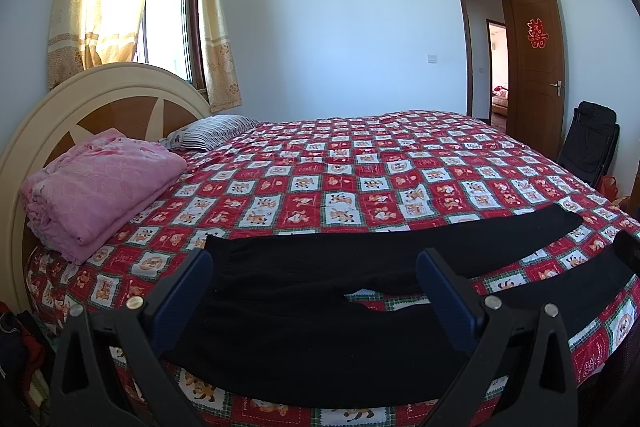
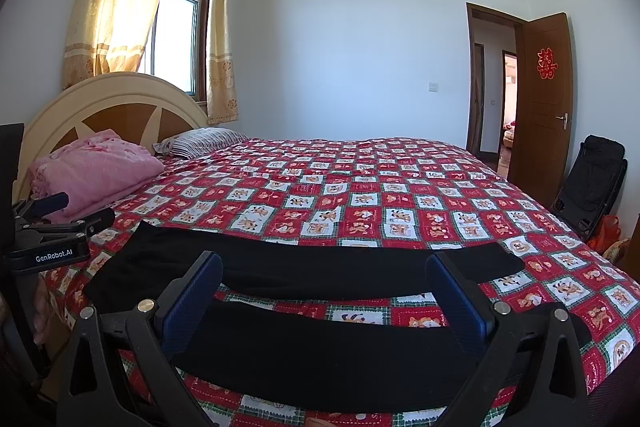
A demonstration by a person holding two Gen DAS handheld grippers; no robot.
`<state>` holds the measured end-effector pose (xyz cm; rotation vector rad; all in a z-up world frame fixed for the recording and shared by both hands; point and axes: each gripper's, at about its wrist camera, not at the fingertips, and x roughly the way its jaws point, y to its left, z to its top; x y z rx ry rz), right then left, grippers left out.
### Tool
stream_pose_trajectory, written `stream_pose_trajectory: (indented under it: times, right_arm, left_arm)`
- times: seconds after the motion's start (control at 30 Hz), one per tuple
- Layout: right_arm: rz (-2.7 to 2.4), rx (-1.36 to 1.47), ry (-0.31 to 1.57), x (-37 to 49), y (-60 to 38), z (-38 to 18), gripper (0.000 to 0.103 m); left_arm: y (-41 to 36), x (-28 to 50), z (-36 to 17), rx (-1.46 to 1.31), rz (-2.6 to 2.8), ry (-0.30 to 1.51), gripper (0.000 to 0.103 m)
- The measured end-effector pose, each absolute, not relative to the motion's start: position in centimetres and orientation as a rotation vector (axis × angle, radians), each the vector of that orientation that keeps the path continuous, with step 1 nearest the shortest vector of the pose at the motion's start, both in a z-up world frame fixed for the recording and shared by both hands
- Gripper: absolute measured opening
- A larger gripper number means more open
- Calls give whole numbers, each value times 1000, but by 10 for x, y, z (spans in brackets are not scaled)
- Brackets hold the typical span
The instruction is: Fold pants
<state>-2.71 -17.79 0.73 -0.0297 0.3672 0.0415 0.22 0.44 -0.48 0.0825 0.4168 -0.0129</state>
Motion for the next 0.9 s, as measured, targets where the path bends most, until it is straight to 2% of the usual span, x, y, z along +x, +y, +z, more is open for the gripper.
stream_pose_trajectory:
  times: [0.9]
  right_arm:
    - [48,-39,390,-23,-176,3,102]
  left_arm:
    - [4,2,-7,83,-13,425,103]
